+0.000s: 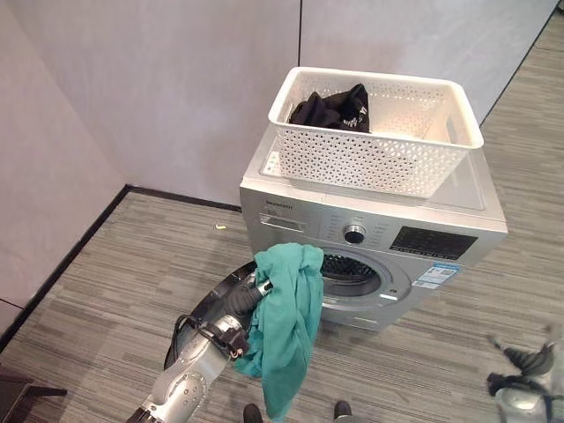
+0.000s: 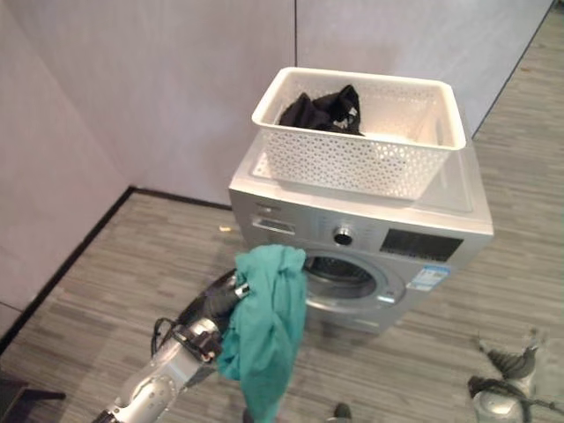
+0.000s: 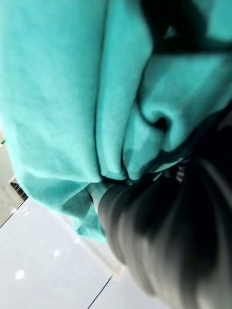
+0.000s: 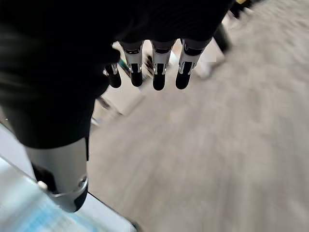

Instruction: Grab the laundry basket,head to the washer,open it,put in the laundry and shut it.

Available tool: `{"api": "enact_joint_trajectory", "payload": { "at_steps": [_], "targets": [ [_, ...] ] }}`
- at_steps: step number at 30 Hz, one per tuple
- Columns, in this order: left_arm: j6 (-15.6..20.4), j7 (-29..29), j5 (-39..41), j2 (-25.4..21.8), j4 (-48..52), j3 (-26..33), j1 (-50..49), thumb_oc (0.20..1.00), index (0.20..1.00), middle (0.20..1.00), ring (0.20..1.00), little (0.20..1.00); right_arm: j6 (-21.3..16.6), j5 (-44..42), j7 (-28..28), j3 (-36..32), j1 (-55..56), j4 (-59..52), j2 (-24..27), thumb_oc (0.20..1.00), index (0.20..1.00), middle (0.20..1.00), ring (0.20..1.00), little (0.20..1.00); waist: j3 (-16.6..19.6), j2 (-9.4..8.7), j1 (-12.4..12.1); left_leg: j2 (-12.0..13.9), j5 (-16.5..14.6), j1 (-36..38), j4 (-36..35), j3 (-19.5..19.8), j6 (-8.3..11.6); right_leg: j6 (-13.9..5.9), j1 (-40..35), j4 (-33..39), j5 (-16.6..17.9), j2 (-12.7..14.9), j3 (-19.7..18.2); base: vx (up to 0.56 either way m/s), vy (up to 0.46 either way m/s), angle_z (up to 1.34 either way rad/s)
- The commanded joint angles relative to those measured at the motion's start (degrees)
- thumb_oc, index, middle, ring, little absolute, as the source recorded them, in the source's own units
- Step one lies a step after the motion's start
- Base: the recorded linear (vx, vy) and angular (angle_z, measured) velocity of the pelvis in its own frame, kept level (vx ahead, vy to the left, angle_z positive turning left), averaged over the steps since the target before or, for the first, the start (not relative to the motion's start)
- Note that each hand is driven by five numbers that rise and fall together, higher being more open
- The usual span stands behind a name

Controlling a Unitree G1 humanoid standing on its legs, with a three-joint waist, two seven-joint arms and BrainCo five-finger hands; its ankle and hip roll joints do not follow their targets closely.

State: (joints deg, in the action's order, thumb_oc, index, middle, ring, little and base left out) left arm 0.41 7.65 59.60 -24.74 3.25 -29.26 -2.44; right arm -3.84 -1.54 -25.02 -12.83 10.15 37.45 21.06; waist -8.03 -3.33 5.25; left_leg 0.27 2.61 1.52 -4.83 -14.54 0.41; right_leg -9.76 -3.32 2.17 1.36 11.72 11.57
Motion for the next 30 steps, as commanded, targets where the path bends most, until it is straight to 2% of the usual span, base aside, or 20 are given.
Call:
{"api": "enact_joint_trajectory", "payload": {
  "at_steps": [1, 3, 4, 7, 10, 13, 14, 15, 16, 17, 18, 19, 20, 22, 23, 24, 25, 30],
  "targets": [
    [3.2, 1.1, -2.2, -1.2, 3.0, 0.7, 3.3, 0.200, 0.200, 0.200, 0.200, 0.200, -4.0, -5.9, 6.9, 1.7, -4.5, -1.4, 2.6, 1.000, 1.000, 1.000, 1.000, 1.000, -1.6, -0.62, -1.8, 0.5, -7.5, -0.2, 8.0, 0.9, -1.52, -0.08, 7.2, -7.9, 3.0, 1.1, 0.5, -0.16, 0.009, 0.06],
    [3.8, 1.0, -2.4, -1.4, 1.0, 0.0, 4.3, 0.200, 0.200, 0.200, 0.200, 0.200, -4.3, -7.7, 11.5, 7.1, -4.5, 1.0, 2.0, 1.000, 1.000, 1.000, 1.000, 1.000, -3.7, -1.29, -1.9, 0.7, -9.1, -3.7, 13.2, 1.5, -1.47, 0.12, 9.7, -12.4, 2.0, 1.9, 0.7, -0.13, 0.006, 0.14],
    [3.8, 1.0, -2.4, -1.4, 0.9, 0.0, 4.3, 0.200, 0.200, 0.200, 0.200, 0.200, -4.4, -7.8, 11.5, 7.2, -4.7, 1.1, 2.0, 1.000, 1.000, 1.000, 1.000, 1.000, -3.5, -1.35, -1.8, 0.7, -9.0, -4.1, 13.3, 1.5, -1.50, 0.16, 10.0, -12.3, 2.1, 1.9, 0.6, -0.08, 0.007, 0.30],
    [4.1, 1.2, -3.6, -1.3, -2.6, -1.1, 5.4, 0.200, 0.200, 0.200, 0.200, 0.200, -3.8, -10.0, 17.0, 13.1, -5.0, 3.5, 1.5, 1.000, 1.000, 1.000, 1.000, 1.000, -5.2, -1.58, -2.2, 1.2, -10.6, -8.1, 18.1, 2.7, -1.68, 0.19, 12.7, -16.6, 1.1, 3.1, 1.9, -0.03, 0.027, 0.32],
    [4.3, 0.7, -5.4, -0.8, -6.0, -1.5, 5.7, 0.200, 0.200, 0.200, 0.200, 0.200, -3.1, -9.1, 18.7, 17.7, -5.7, 4.5, 0.7, 1.000, 1.000, 1.000, 1.000, 1.000, -5.8, -1.64, -3.0, 1.0, -11.4, -9.7, 19.7, 3.3, -1.84, 0.23, 13.4, -17.5, 0.4, 3.5, 2.7, 0.02, 0.029, 0.13],
    [5.2, -0.4, -6.9, -0.4, -7.7, -2.0, 7.3, 0.200, 0.200, 0.200, 0.200, 0.200, -3.0, -9.2, 19.7, 20.8, -7.4, 2.0, 0.7, 1.000, 1.000, 1.000, 1.000, 1.000, -7.9, -1.63, -2.9, 0.7, -12.1, -11.6, 21.6, 3.4, -2.51, -0.80, 17.5, -22.7, 4.3, 4.9, 1.6, -0.06, 0.050, 0.16],
    [5.2, -0.4, -6.9, -0.4, -7.8, -2.0, 7.3, 0.200, 0.200, 0.200, 0.200, 0.200, -3.0, -9.2, 19.7, 20.8, -7.4, 2.0, 0.7, 1.000, 1.000, 1.000, 1.000, 1.000, -7.8, -1.63, -2.9, 0.7, -12.2, -11.7, 21.7, 3.3, -2.52, -0.81, 17.6, -22.8, 4.3, 4.9, 1.5, -0.09, 0.015, 0.12],
    [5.3, -0.8, -7.4, -0.2, -8.5, -2.2, 8.4, 0.200, 0.200, 0.200, 0.200, 0.200, -3.0, -9.2, 20.1, 22.0, -8.1, 1.0, 1.1, 1.000, 1.000, 1.000, 1.000, 1.000, -8.7, -1.42, -2.8, 1.0, -12.6, -12.9, 23.3, 3.5, -2.67, -0.81, 19.4, -24.8, 4.5, 4.4, -0.1, -0.03, -0.016, 0.06],
    [5.9, -1.2, -7.3, 0.6, -9.7, -2.4, 9.1, 0.200, 0.200, 0.200, 0.200, 0.200, -3.3, -8.4, 20.7, 23.8, -8.7, -1.5, 2.3, 1.000, 1.000, 1.000, 1.000, 1.000, -9.5, -0.96, -2.3, 1.1, -14.2, -14.7, 26.2, 3.7, -3.03, -0.32, 22.2, -22.7, 3.6, 3.6, -3.1, 0.00, 0.000, 0.00],
    [5.9, -1.2, -7.3, 0.6, -9.7, -2.4, 9.2, 0.200, 0.200, 0.200, 0.200, 0.200, -3.3, -8.4, 20.7, 23.8, -8.7, -1.5, 2.3, 1.000, 1.000, 1.000, 1.000, 1.000, -9.5, -0.92, -2.4, 1.1, -14.3, -14.8, 26.3, 3.6, -3.02, -0.31, 22.2, -22.7, 3.6, 3.5, -3.2, 0.00, -0.072, -0.04],
    [6.3, -1.9, -7.7, 1.3, -10.7, -1.5, 9.7, 0.200, 0.200, 0.200, 0.200, 0.200, -3.2, -7.1, 21.4, 25.3, -10.0, -2.6, 3.7, 1.000, 1.000, 1.000, 1.000, 1.000, -10.4, -0.84, -2.4, 1.4, -15.5, -15.3, 27.5, 3.7, -2.24, -0.51, 23.8, -17.1, 4.6, 5.4, -3.9, 0.01, -0.087, -0.02],
    [6.2, -1.8, -7.8, 2.1, -11.8, -1.4, 9.7, 0.200, 0.200, 0.200, 0.200, 0.200, -3.2, -6.8, 21.2, 25.6, -10.4, -2.4, 4.1, 1.000, 1.000, 1.000, 1.000, 1.000, -10.7, -0.98, -2.7, 1.8, -16.1, -15.6, 28.6, 3.7, -1.88, -0.42, 24.1, -15.6, 5.4, 6.3, -4.2, 0.04, -0.167, -0.04],
    [6.5, -2.0, -8.3, 2.6, -12.6, -1.3, 10.6, 0.200, 0.200, 0.200, 0.200, 0.200, -3.0, -6.0, 21.0, 26.0, -11.5, -2.8, 4.7, 1.000, 1.000, 1.000, 1.000, 1.000, -11.8, -1.12, -2.7, 2.3, -17.1, -15.5, 29.8, 4.0, -1.12, -1.08, 25.2, -11.0, 7.7, 7.8, -4.5, 0.10, -0.224, -0.01],
    [6.7, -2.4, -9.1, 3.8, -14.6, -1.4, 12.4, 0.200, 0.200, 0.200, 0.200, 0.200, -2.6, -3.3, 21.0, 27.0, -12.0, -4.0, 6.1, 1.000, 1.000, 1.000, 1.000, 1.000, -13.7, -2.25, -2.4, 3.2, -19.3, -16.4, 34.3, 5.8, 0.28, -2.17, 27.2, -8.5, 11.0, 10.3, -5.6, 0.12, -0.282, 0.00],
    [6.6, -2.5, -9.3, 4.1, -15.0, -1.5, 13.1, 0.200, 0.200, 0.200, 0.200, 0.200, -2.2, -2.9, 21.0, 26.8, -11.8, -4.1, 6.2, 1.000, 1.000, 1.000, 1.000, 1.000, -14.3, -2.40, -2.3, 3.5, -20.4, -16.3, 35.9, 6.6, 0.47, -2.81, 28.2, -9.7, 12.4, 10.5, -6.3, 0.15, -0.383, 0.15],
    [6.1, -2.4, -9.5, 4.7, -16.9, -1.5, 14.3, 0.200, 0.200, 0.200, 0.200, 0.200, -2.2, -2.6, 20.6, 25.9, -10.4, -4.2, 5.9, 1.000, 1.000, 1.000, 1.000, 1.000, -14.2, -3.57, -2.0, 3.8, -21.1, -18.2, 38.4, 8.0, 0.75, -2.53, 27.4, -11.0, 10.2, 9.1, -6.3, 0.11, -0.396, 0.31],
    [6.3, -2.8, -9.7, 5.1, -17.3, -1.0, 14.7, 0.200, 0.200, 0.200, 0.200, 0.200, -2.2, -2.9, 20.4, 26.0, -10.8, -3.4, 5.8, 1.000, 1.000, 1.000, 1.000, 1.000, -14.6, -3.81, -1.7, 4.5, -20.4, -19.3, 38.4, 8.9, 1.10, -2.41, 29.1, -13.5, 10.0, 7.6, -6.6, 0.07, -0.328, 0.61],
    [6.4, -4.5, -8.6, 6.4, -19.7, 2.1, 15.3, 0.200, 0.200, 0.200, 0.200, 0.200, -2.1, -1.7, 21.0, 25.0, -10.2, -6.6, 7.5, 1.000, 1.000, 1.000, 1.000, 1.000, -15.6, -3.52, -1.2, 6.1, -19.2, -21.6, 37.9, 10.7, 1.60, -1.80, 31.2, -18.7, 7.9, 6.3, -3.5, 0.01, -0.193, 0.70]
  ]
}}
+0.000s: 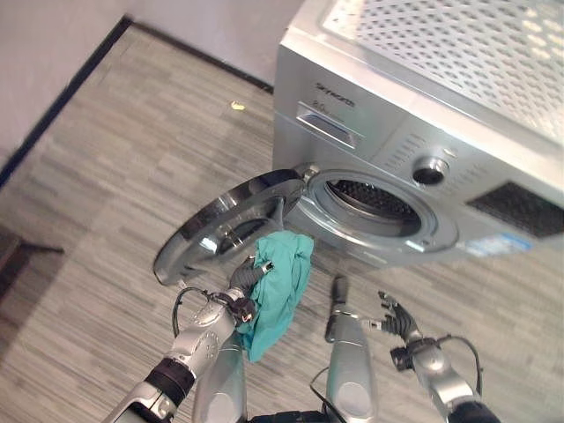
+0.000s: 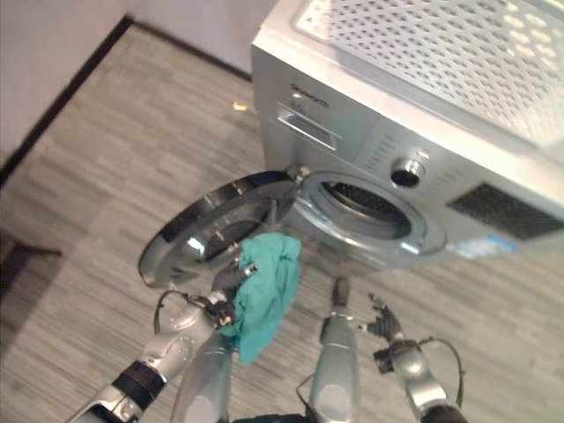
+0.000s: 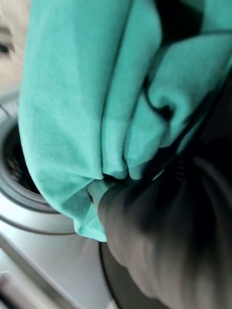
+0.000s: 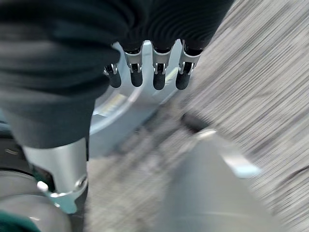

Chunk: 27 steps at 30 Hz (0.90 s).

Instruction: Grab the laundry basket,head to the washer,open it,put in the laundry and shut it.

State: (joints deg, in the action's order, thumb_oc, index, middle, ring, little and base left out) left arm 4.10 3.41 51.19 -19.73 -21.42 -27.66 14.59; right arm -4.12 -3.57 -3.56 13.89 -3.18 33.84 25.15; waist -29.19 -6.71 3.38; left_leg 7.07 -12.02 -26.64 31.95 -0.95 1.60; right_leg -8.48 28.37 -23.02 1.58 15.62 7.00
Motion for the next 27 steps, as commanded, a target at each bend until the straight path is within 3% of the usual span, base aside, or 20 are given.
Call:
{"api": "enact_joint_trajectory", "payload": {
  "at_steps": [1, 6, 7, 8, 9, 14, 22, 27],
  "targets": [
    [2.6, -1.1, -0.2, 1.9, 4.1, 1.3, -0.3, 0.200, 0.200, 0.200, 0.200, 0.200, -1.9, 0.0, -0.8, -2.2, 2.5, -3.4, 3.8, 1.000, 1.000, 1.000, 1.000, 1.000, 5.1, 0.13, 1.2, -0.3, -4.0, 4.6, 1.1, -2.0, 0.59, -2.79, 1.0, 5.7, 6.9, 1.7, 1.4, -0.06, -0.156, -0.03],
    [3.0, -2.9, -0.3, 3.4, 0.5, 4.6, 2.7, 0.200, 0.200, 0.200, 0.200, 0.200, -2.0, 1.9, -1.1, -2.0, 1.1, -4.8, 5.0, 1.000, 1.000, 1.000, 1.000, 1.000, 5.2, 0.63, 1.9, 0.2, -4.4, -0.8, 2.8, -1.9, 0.46, -2.38, 7.0, 3.4, 6.0, 1.1, 1.6, -0.01, -0.042, -0.08],
    [3.2, -3.5, 0.0, 4.1, -0.8, 5.2, 3.7, 0.200, 0.200, 0.200, 0.200, 0.200, -1.9, 1.9, -1.5, -2.3, 0.8, -3.3, 4.8, 1.000, 1.000, 1.000, 1.000, 1.000, 5.4, 1.50, 1.8, 1.1, -6.4, -1.0, 3.9, -1.7, 0.65, -2.87, 7.9, 1.8, 4.4, 0.5, 1.5, 0.00, 0.018, -0.09],
    [3.2, -3.5, 0.0, 4.1, -0.8, 5.3, 3.8, 0.200, 0.200, 0.200, 0.200, 0.200, -1.9, 1.9, -1.5, -2.4, 0.7, -3.3, 4.8, 1.000, 1.000, 1.000, 1.000, 1.000, 5.5, 0.89, 2.2, 0.4, -4.9, -2.0, 3.7, -2.0, 0.38, -2.35, 8.4, 2.7, 5.9, 1.1, 1.5, 0.06, 0.036, 0.00],
    [3.5, -4.3, 0.2, 5.2, -3.2, 6.4, 5.7, 0.200, 0.200, 0.200, 0.200, 0.200, -1.9, 1.2, -2.7, -3.6, 0.0, -0.9, 4.2, 1.000, 1.000, 1.000, 1.000, 1.000, 5.4, 1.64, 2.3, 1.4, -7.0, -3.5, 5.7, -2.0, 0.56, -2.69, 10.1, 0.6, 4.3, 0.2, 0.8, 0.00, 0.000, 0.00],
    [5.6, -7.7, -0.6, 7.1, -10.7, 8.2, 13.3, 0.200, 0.200, 0.200, 0.200, 0.200, -1.8, -0.4, -6.5, -4.6, -3.2, 10.5, 1.6, 1.000, 1.000, 1.000, 1.000, 1.000, 6.3, 2.04, 4.5, 2.1, -8.7, -9.4, 9.9, -2.5, 0.18, -2.52, 15.9, -0.9, 4.4, -0.7, -0.2, 0.01, 0.059, -0.08],
    [6.3, -10.6, -0.1, 7.7, -24.2, 10.7, 26.7, 0.200, 0.200, 0.200, 0.200, 0.200, -0.7, -4.4, -5.5, -2.3, -3.8, 24.0, -1.2, 1.000, 1.000, 1.000, 1.000, 1.000, 6.7, 1.31, 8.1, 3.9, -11.5, -12.5, 13.8, -4.2, -0.13, -2.03, 20.6, -2.7, 3.5, -3.0, -1.9, 0.03, 0.016, -0.23],
    [6.9, -11.0, 0.7, 7.0, -26.3, 11.1, 31.0, 0.200, 0.200, 0.200, 0.200, 0.200, -0.7, -4.1, -4.2, -0.2, -2.9, 25.3, -2.3, 1.000, 1.000, 1.000, 1.000, 1.000, 6.6, 0.89, 9.1, 5.0, -11.8, -12.3, 14.0, -5.0, 0.11, -1.96, 21.7, -2.8, 3.3, -4.3, -2.6, 0.04, -0.046, -0.27]
  ]
}}
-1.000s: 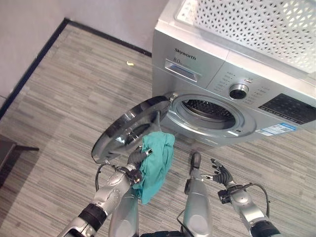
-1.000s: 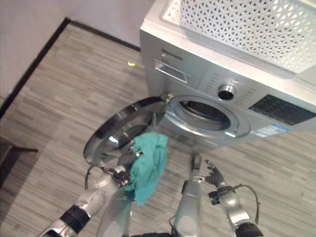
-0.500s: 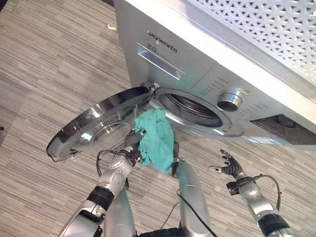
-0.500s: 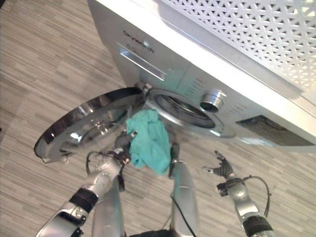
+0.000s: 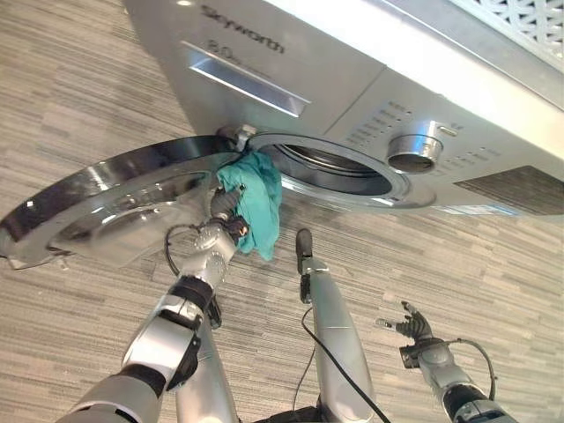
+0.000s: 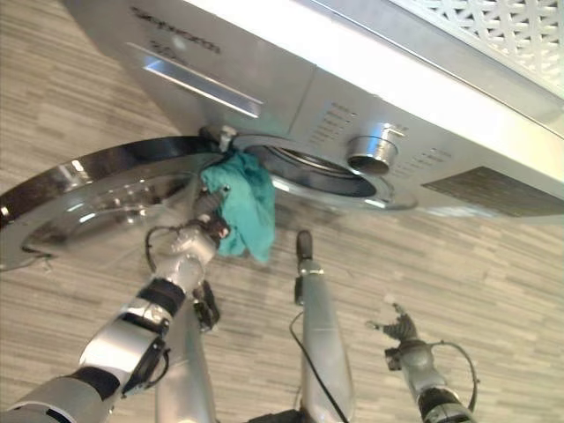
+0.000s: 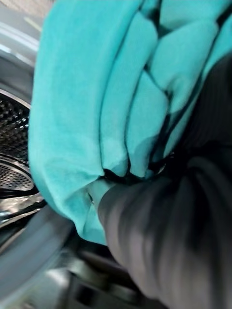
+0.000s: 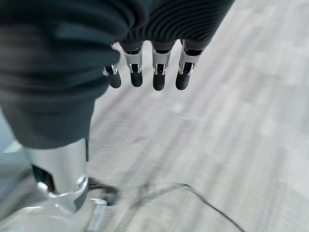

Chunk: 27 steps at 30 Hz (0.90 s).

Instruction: Grab the laundry basket,head to the washer,open it,put in the laundry and shut it.

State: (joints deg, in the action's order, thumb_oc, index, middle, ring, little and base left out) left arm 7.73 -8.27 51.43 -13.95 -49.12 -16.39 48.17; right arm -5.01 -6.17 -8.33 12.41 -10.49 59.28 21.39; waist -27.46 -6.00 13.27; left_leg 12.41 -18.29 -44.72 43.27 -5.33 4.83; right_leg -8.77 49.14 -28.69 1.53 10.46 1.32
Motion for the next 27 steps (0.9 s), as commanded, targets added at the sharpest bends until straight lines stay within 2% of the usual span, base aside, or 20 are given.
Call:
{"api": "enact_joint_trajectory", "payload": {
  "at_steps": [1, 9, 13, 17, 27],
  "targets": [
    [3.3, 0.6, 1.3, 0.8, -0.5, 0.1, 0.1, 0.200, 0.200, 0.200, 0.200, 0.200, 0.0, -1.0, 1.1, 3.0, 4.5, -0.8, 1.2, 1.000, 1.000, 1.000, 1.000, 1.000, 4.8, 0.12, -0.3, 0.1, -5.5, 6.6, 1.8, -1.2, -2.88, -1.59, 1.4, 2.9, 3.1, 0.4, 2.9, 0.03, -0.038, -0.20],
    [3.9, 0.0, 6.3, -3.0, -6.4, 3.6, 10.3, 0.200, 0.200, 0.200, 0.200, 0.200, -1.0, -1.2, 2.5, 7.1, 3.4, -4.5, 1.2, 1.000, 1.000, 1.000, 1.000, 1.000, 5.1, -0.35, 1.7, 2.3, -3.7, 8.0, -1.3, -1.6, -1.21, -0.88, 2.9, 3.2, 2.1, -1.8, 2.7, 0.06, -0.108, -0.13],
    [4.0, -0.2, 8.6, -3.8, -8.9, 4.4, 15.1, 0.200, 0.200, 0.200, 0.200, 0.200, -1.2, -1.7, 2.5, 8.1, 2.9, -4.8, 1.4, 1.000, 1.000, 1.000, 1.000, 1.000, 5.4, -0.34, 2.5, 2.9, -3.4, 7.8, -2.3, -1.5, -0.74, -0.35, 4.5, 1.6, 1.0, -2.4, 2.7, 0.06, -0.107, -0.09],
    [4.3, -0.6, 9.8, -3.5, -10.0, 4.1, 19.1, 0.200, 0.200, 0.200, 0.200, 0.200, -1.1, -1.8, 2.4, 8.9, 2.8, -4.8, 1.6, 1.000, 1.000, 1.000, 1.000, 1.000, 5.7, 0.02, 3.2, 3.9, -1.8, 8.3, -4.3, -1.3, 0.14, 0.57, 5.7, -0.7, -0.6, -3.0, 3.5, 0.07, -0.151, 0.06],
    [6.0, -1.1, 14.2, 0.3, -7.5, 3.2, 22.7, 0.200, 0.200, 0.200, 0.200, 0.200, -1.6, -3.0, 2.0, 9.7, 2.8, -6.2, 1.9, 1.000, 1.000, 1.000, 1.000, 1.000, 6.0, -0.07, 3.1, 4.7, 6.0, 13.7, -16.0, -0.6, 1.48, 1.60, 4.7, 0.6, -1.8, -4.4, 5.8, 0.04, -0.111, 0.09]
  ]
}}
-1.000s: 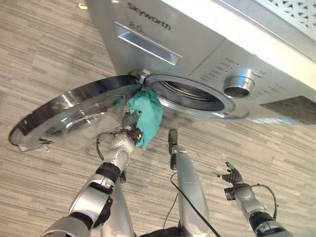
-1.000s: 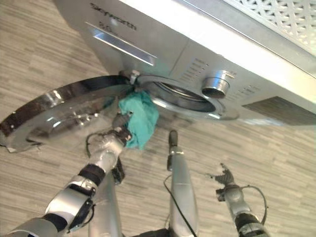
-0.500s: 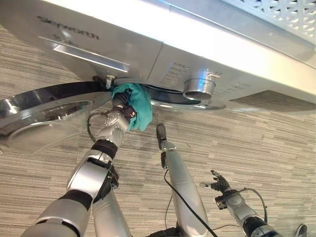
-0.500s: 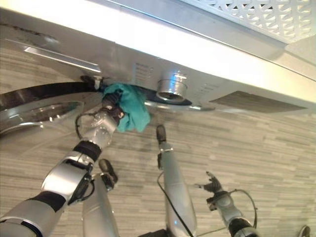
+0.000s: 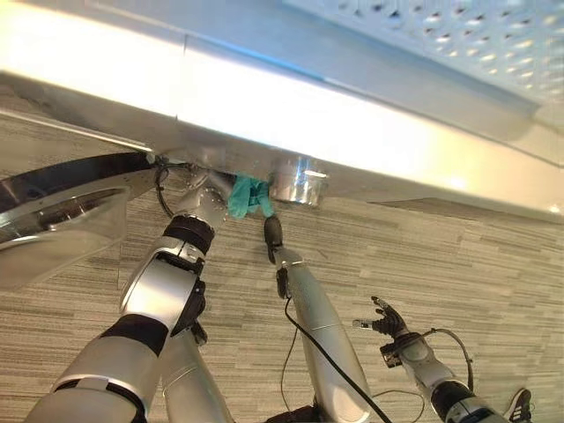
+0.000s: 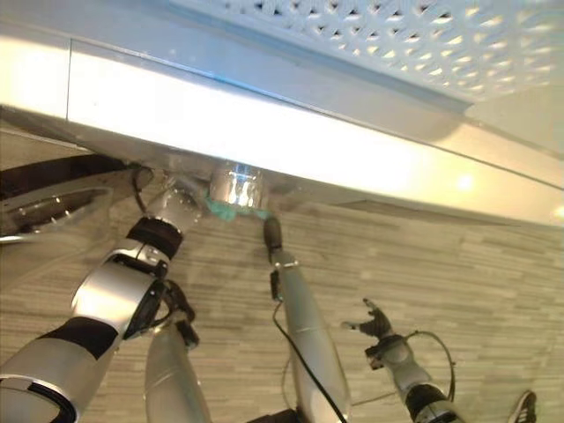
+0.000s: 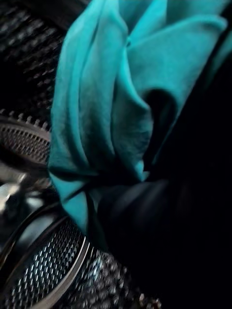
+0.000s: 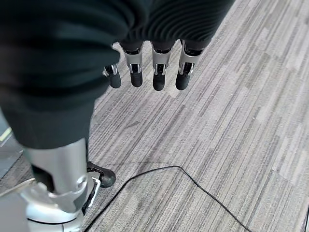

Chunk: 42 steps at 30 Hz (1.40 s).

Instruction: Grab the laundry basket,head to the washer,open it,put in the laundry and shut it.

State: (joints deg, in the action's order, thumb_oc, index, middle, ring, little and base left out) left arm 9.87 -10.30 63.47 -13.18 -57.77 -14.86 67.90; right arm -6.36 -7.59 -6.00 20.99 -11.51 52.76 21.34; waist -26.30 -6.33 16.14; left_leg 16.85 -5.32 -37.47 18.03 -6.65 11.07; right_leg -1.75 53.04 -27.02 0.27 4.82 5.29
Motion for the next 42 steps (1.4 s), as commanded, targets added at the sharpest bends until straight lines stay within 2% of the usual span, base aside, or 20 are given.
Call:
{"api": "enact_joint_trajectory", "payload": {
  "at_steps": [1, 5, 6, 7, 9, 11, 12, 14, 17, 20, 24, 28, 32, 34, 37, 39, 42],
  "targets": [
    [3.8, 1.0, 2.2, -0.5, 1.1, 1.7, 3.1, 0.200, 0.200, 0.200, 0.200, 0.200, -0.3, -1.6, -0.3, 1.1, 3.8, 0.3, 2.0, 1.000, 1.000, 1.000, 1.000, 1.000, 4.8, 0.28, 0.2, 0.3, -6.9, 6.5, 9.1, 0.7, -4.73, -5.40, 0.8, -1.0, -0.5, 1.2, 1.8, 0.03, -0.073, 0.09],
    [7.3, 0.2, 9.0, 1.4, 5.7, 4.5, 5.2, 0.200, 0.200, 0.200, 0.200, 0.200, -0.8, -2.6, -0.6, 1.3, 3.7, -1.6, 1.7, 1.000, 1.000, 1.000, 1.000, 1.000, 5.6, -0.52, 0.6, 1.1, -6.1, 6.1, 8.5, 1.0, -4.57, -5.12, 2.3, -2.0, -1.1, 0.6, 2.4, 0.03, -0.075, 0.02],
    [8.1, 0.0, 11.1, 2.2, 6.7, 5.5, 6.3, 0.200, 0.200, 0.200, 0.200, 0.200, -0.9, -2.8, -1.0, 1.7, 3.3, -2.4, 1.5, 1.000, 1.000, 1.000, 1.000, 1.000, 5.8, -1.28, 1.1, 1.5, -6.9, 4.8, 9.7, 1.3, -4.70, -4.96, 3.0, -2.6, -1.3, 0.1, 2.4, 0.03, -0.088, 0.08],
    [8.1, 0.0, 11.2, 2.2, 6.8, 5.5, 6.3, 0.200, 0.200, 0.200, 0.200, 0.200, -0.9, -2.8, -1.0, 1.7, 3.3, -2.5, 1.5, 1.000, 1.000, 1.000, 1.000, 1.000, 5.9, -1.19, 1.1, 1.6, -7.1, 4.5, 9.9, 1.4, -4.70, -4.96, 3.2, -2.7, -1.3, 0.1, 2.5, 0.02, -0.076, 0.12],
    [10.5, 0.0, 13.9, 4.2, 9.9, 5.8, 8.3, 0.200, 0.200, 0.200, 0.200, 0.200, -1.1, -3.0, -1.8, 2.0, 2.5, -3.2, 1.5, 1.000, 1.000, 1.000, 1.000, 1.000, 6.4, -2.31, 1.8, 2.4, -8.1, 1.0, 13.1, 2.3, -4.66, -4.73, 4.9, -4.1, -1.8, -0.7, 2.8, 0.03, -0.096, 0.06],
    [10.8, 0.6, 13.7, 5.2, 11.3, 5.1, 8.4, 0.200, 0.200, 0.200, 0.200, 0.200, -1.1, -3.0, -2.1, 2.2, 2.2, -3.8, 1.6, 1.000, 1.000, 1.000, 1.000, 1.000, 6.6, -2.50, 2.2, 2.7, -8.6, -0.7, 14.7, 2.9, -4.57, -4.64, 5.8, -4.7, -2.0, -1.0, 3.2, 0.03, -0.084, 0.00],
    [10.3, 0.9, 11.8, 5.5, 8.7, 4.9, 6.9, 0.200, 0.200, 0.200, 0.200, 0.200, -1.2, -2.7, -2.5, 3.0, 2.0, -5.6, 2.0, 1.000, 1.000, 1.000, 1.000, 1.000, 6.5, -2.67, 2.5, 3.2, -9.3, -3.0, 16.3, 3.8, -4.37, -4.50, 6.9, -5.2, -2.3, -1.1, 3.8, 0.03, -0.095, -0.07],
    [10.3, -0.2, 11.4, 2.9, 2.5, 7.4, 6.0, 0.200, 0.200, 0.200, 0.200, 0.200, -1.6, -2.6, -2.5, 3.8, 2.1, -6.5, 2.0, 1.000, 1.000, 1.000, 1.000, 1.000, 6.3, -2.88, 2.6, 3.5, -9.3, -5.1, 17.5, 4.5, -4.13, -4.26, 8.5, -6.0, -2.4, -1.3, 4.3, 0.04, -0.075, -0.11],
    [10.1, -0.3, 11.2, 0.3, -0.2, 11.1, 3.0, 0.200, 0.200, 0.200, 0.200, 0.200, -2.5, -2.7, -2.9, 3.9, 2.3, -6.8, 1.3, 1.000, 1.000, 1.000, 1.000, 1.000, 6.1, -3.48, 2.5, 4.5, -9.2, -7.7, 18.7, 5.1, -3.71, -3.98, 10.7, -7.0, -3.0, -1.9, 5.0, 0.04, -0.065, -0.06],
    [9.9, 0.2, 10.7, 1.0, -0.5, 11.4, 1.2, 0.200, 0.200, 0.200, 0.200, 0.200, -2.9, -2.7, -3.5, 4.5, 2.9, -7.3, 1.0, 1.000, 1.000, 1.000, 1.000, 1.000, 5.8, -4.07, 2.5, 5.3, -10.4, -12.2, 22.9, 6.8, -3.55, -3.53, 13.4, -9.2, -3.9, -2.7, 6.0, 0.04, -0.160, -0.02],
    [11.8, -1.3, 10.7, 1.8, -1.2, 11.2, 1.8, 0.200, 0.200, 0.200, 0.200, 0.200, -3.5, -2.5, -4.4, 5.0, 3.7, -7.8, 0.7, 1.000, 1.000, 1.000, 1.000, 1.000, 6.2, -3.74, 2.7, 6.5, -11.0, -16.7, 26.3, 8.7, -3.08, -3.00, 16.5, -11.5, -4.8, -3.2, 7.7, 0.04, -0.093, 0.03],
    [12.5, -1.6, 12.0, 0.2, -1.3, 9.8, 6.2, 0.200, 0.200, 0.200, 0.200, 0.200, -3.9, -3.1, -4.6, 5.6, 3.3, -8.4, 1.2, 1.000, 1.000, 1.000, 1.000, 1.000, 7.0, -3.38, 3.1, 7.0, -9.9, -18.5, 25.9, 9.6, -2.24, -2.82, 18.0, -11.1, -4.4, -3.8, 8.5, 0.04, -0.110, -0.03],
    [14.6, -2.0, 14.3, -2.5, 0.6, 5.7, 16.4, 0.200, 0.200, 0.200, 0.200, 0.200, -4.2, -4.3, -5.1, 5.3, 2.6, -9.1, 2.8, 1.000, 1.000, 1.000, 1.000, 1.000, 7.8, -2.32, 4.0, 7.6, -7.7, -18.3, 22.6, 9.0, -1.39, -2.73, 18.4, -9.1, -4.1, -4.4, 8.6, 0.01, -0.032, -0.02],
    [16.9, -1.7, 14.1, -3.5, 5.8, 1.4, 21.4, 0.200, 0.200, 0.200, 0.200, 0.200, -4.1, -4.9, -5.4, 4.2, 1.3, -8.0, 4.4, 1.000, 1.000, 1.000, 1.000, 1.000, 7.9, -1.28, 4.0, 7.4, -6.4, -18.3, 21.1, 8.8, -1.10, -2.70, 18.7, -7.9, -3.9, -4.7, 8.4, 0.00, -0.035, -0.01],
    [17.3, -0.8, 12.4, -2.7, 12.3, -1.5, 21.3, 0.200, 0.200, 0.200, 0.200, 0.200, -4.0, -4.8, -5.2, 3.3, 1.2, -10.1, 5.9, 1.000, 1.000, 1.000, 1.000, 1.000, 7.8, -0.90, 4.0, 7.1, -5.9, -18.4, 20.5, 8.9, -1.15, -2.71, 18.9, -7.7, -3.7, -4.8, 8.5, 0.00, -0.010, -0.01],
    [19.8, -1.5, 11.1, -1.1, 16.8, -1.6, 20.1, 0.200, 0.200, 0.200, 0.200, 0.200, -4.2, -4.0, -4.7, 2.7, 2.7, -12.2, 7.3, 1.000, 1.000, 1.000, 1.000, 1.000, 7.7, -0.74, 3.9, 7.0, -5.3, -18.9, 20.3, 9.2, -1.17, -2.57, 19.0, -7.5, -3.7, -4.8, 8.7, 0.00, -0.046, 0.01],
    [19.0, -1.7, 11.1, 0.6, 15.0, -1.8, 17.8, 0.200, 0.200, 0.200, 0.200, 0.200, -4.8, -5.2, -5.1, 1.8, 2.4, -13.6, 8.0, 1.000, 1.000, 1.000, 1.000, 1.000, 7.6, -0.90, 3.9, 7.0, -5.1, -19.5, 20.5, 9.6, -1.34, -2.48, 19.5, -7.5, -3.5, -5.2, 8.8, -0.01, -0.031, 0.06]
  ]
}}
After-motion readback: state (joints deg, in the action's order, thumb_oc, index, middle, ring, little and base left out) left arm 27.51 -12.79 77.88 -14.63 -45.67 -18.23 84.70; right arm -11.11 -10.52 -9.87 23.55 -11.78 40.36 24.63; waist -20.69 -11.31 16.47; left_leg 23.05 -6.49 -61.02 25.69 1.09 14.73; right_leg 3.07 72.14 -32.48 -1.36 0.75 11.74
